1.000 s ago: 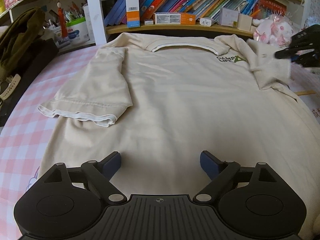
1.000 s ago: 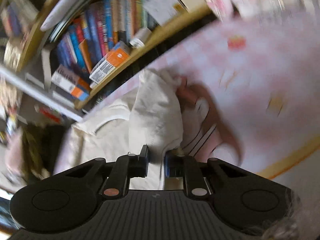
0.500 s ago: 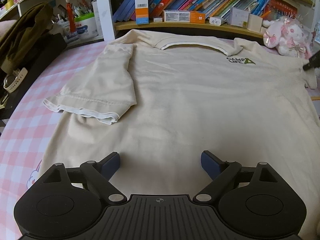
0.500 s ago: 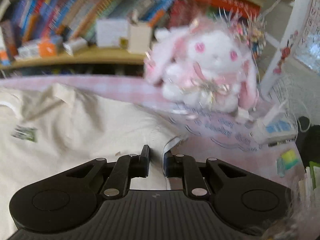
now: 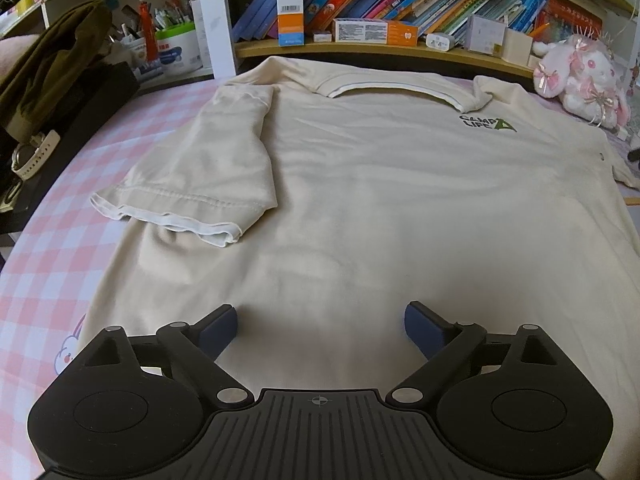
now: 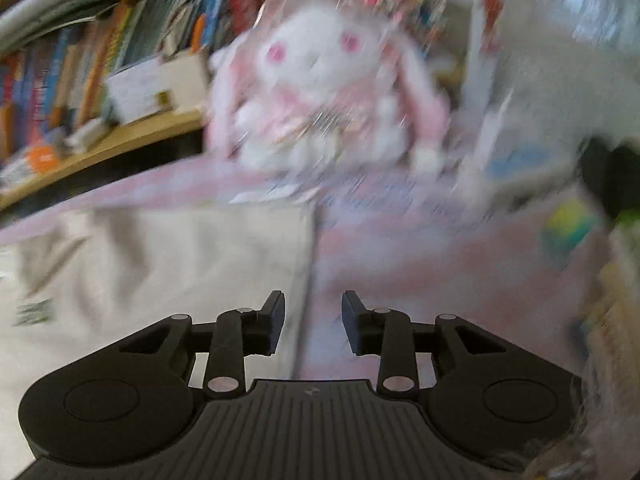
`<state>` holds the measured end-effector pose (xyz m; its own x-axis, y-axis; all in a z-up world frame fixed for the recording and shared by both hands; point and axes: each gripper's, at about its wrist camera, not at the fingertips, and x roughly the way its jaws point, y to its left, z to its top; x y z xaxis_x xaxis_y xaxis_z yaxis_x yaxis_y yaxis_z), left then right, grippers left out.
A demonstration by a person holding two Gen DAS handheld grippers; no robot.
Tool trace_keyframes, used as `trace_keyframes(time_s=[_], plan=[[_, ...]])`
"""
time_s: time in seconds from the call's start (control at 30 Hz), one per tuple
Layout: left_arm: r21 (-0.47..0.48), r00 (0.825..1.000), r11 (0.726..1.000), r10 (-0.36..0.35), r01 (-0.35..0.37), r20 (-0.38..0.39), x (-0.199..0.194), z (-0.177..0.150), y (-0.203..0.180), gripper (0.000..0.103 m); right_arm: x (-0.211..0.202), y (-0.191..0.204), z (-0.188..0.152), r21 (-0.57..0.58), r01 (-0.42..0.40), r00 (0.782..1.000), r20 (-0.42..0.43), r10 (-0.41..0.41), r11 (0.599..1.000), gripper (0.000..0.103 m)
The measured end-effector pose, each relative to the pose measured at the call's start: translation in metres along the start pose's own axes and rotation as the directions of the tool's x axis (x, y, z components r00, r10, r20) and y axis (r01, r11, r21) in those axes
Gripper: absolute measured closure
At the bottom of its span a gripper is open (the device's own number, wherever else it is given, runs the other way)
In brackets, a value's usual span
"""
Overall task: Fold clothes
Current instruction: 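Move the right gripper back over the flattened shirt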
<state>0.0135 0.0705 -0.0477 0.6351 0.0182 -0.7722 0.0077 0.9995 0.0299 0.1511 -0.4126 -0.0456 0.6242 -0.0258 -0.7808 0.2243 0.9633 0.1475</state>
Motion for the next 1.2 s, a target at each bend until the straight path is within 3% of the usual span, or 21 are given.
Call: trace_keyframes(time_s=[0.1,0.23,0.3,0.33,0.4,0.47,0.63,0.77,0.87,0.97,1.07,1.2], plan=[[0.001,1.000,1.000,0.000,0.000,-0.001,0.000,0.000,0.000,0.009,0.003,0.006,-0.015,-0.015,-0.009,0.999,-0.044,0.009,1.000,0.072],[-0.002,1.000,1.000,0.004,-0.004,0.001,-0.001,0.000,0.000,0.009,0.003,0.032,-0.030,-0.192,0.032,0.998,-0.037,-0.040,0.981,0.076],[-0.006,1.000,1.000,0.007,-0.007,0.003,-0.001,-0.001,-0.001,0.009,0.005,0.041,-0.031,-0.294,0.117,0.992,-0.008,-0.125,0.949,0.093],[-0.010,1.000,1.000,0.011,-0.011,0.004,-0.001,-0.002,-0.002,0.009,0.009,0.043,-0.032,-0.337,0.194,0.980,0.020,-0.199,0.921,0.093],[-0.015,1.000,1.000,0.016,-0.015,0.004,-0.002,-0.003,-0.003,0.009,0.016,0.036,-0.036,-0.362,0.264,0.964,0.064,-0.259,0.894,0.093],[-0.010,1.000,1.000,0.011,-0.011,0.004,-0.002,-0.003,-0.003,0.009,0.013,0.031,-0.034,-0.322,0.244,0.969,0.062,-0.237,0.915,0.093],[0.034,1.000,0.999,0.031,-0.032,0.003,-0.004,0.004,-0.001,0.011,-0.020,0.062,-0.038,-0.260,0.080,0.993,0.109,-0.053,0.962,0.092],[0.030,0.999,0.999,0.035,-0.037,0.041,-0.007,0.015,0.003,0.011,-0.040,0.108,-0.056,-0.339,-0.095,0.990,0.069,0.126,0.936,0.087],[0.071,0.998,0.997,0.040,-0.043,0.041,-0.002,0.021,-0.002,0.011,-0.036,0.143,-0.067,-0.380,-0.173,0.981,0.018,0.195,0.908,0.086],[0.100,0.999,0.994,0.042,-0.045,0.027,0.003,0.021,-0.005,0.011,-0.028,0.169,-0.083,-0.426,-0.197,0.979,-0.032,0.203,0.883,0.086],[0.096,0.999,0.995,0.037,-0.037,0.006,0.006,0.016,-0.003,0.011,-0.019,0.173,-0.100,-0.452,-0.162,0.987,-0.068,0.147,0.877,0.085],[0.025,1.000,1.000,-0.017,0.017,-0.016,0.005,0.011,0.003,0.011,-0.020,0.159,-0.102,-0.463,-0.103,0.994,-0.022,0.105,0.880,0.078]])
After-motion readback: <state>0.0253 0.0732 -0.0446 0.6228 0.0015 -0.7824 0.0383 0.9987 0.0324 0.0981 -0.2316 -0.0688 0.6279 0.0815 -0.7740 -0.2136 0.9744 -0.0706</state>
